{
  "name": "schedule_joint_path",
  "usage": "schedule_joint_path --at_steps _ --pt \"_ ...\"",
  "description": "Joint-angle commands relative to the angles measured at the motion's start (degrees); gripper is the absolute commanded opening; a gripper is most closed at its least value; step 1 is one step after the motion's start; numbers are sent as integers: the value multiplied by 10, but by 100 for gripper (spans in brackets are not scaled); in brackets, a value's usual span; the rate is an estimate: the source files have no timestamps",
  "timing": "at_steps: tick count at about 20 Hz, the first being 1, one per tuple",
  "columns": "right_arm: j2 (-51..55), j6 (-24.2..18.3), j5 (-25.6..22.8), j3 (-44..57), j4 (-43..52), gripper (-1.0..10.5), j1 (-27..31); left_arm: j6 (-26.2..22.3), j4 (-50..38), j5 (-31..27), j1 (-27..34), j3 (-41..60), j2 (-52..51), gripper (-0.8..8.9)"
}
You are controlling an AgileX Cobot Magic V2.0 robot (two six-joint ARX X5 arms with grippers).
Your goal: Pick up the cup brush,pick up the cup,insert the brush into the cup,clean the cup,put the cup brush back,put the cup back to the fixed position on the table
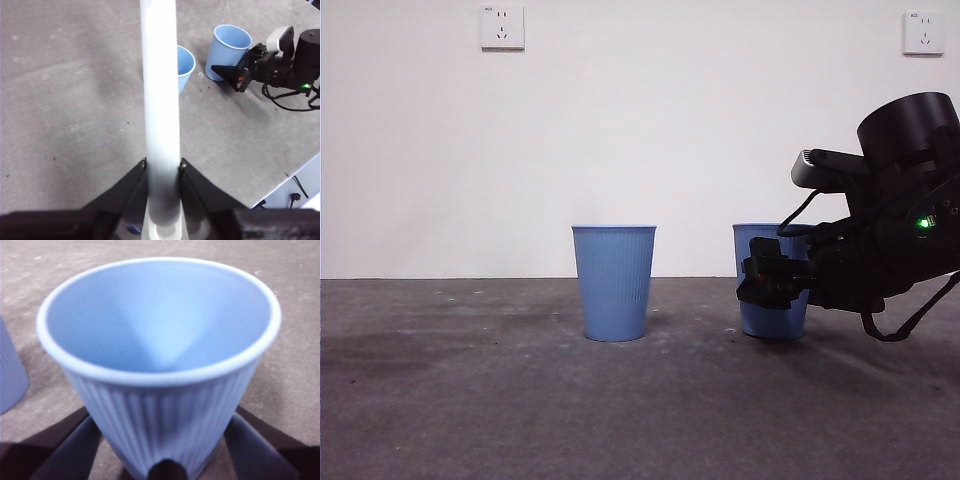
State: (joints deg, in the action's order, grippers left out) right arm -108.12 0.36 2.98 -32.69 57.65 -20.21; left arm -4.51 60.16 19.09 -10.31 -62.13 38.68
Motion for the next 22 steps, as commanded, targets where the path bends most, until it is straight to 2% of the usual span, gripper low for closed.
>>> schedule_joint_path --at_steps 1,2,3,5,7,9,11,15,18,22 --pt "-9 -5 0 1 -10 81 0 -9 -2 3 -5 6 0 -9" --pt "-9 -7 1 1 -11 1 0 -16 0 1 -6 6 1 -9" --pt "-9 -6 7 1 -10 -16 0 -20 4 -7 -9 6 4 -9" --pt "0 0 23 1 -25 -16 0 -36 13 -34 -20 6 13 -9" --pt "33 5 32 1 -85 -16 -1 -49 19 -57 -37 5 23 -9" --pt "105 -14 33 0 -194 -16 -5 -66 19 -73 -64 6 35 -9" --pt "205 -32 37 -9 -350 -16 -6 -81 20 -97 -94 6 48 -9" --pt "357 -103 37 -71 -681 -17 -24 -108 35 -144 -150 5 87 -9" --pt "405 -142 36 -123 -859 -17 -47 -127 45 -178 -181 5 106 -9" --pt "409 -188 15 -159 -1009 -17 -76 -160 74 -210 -213 5 108 -9"
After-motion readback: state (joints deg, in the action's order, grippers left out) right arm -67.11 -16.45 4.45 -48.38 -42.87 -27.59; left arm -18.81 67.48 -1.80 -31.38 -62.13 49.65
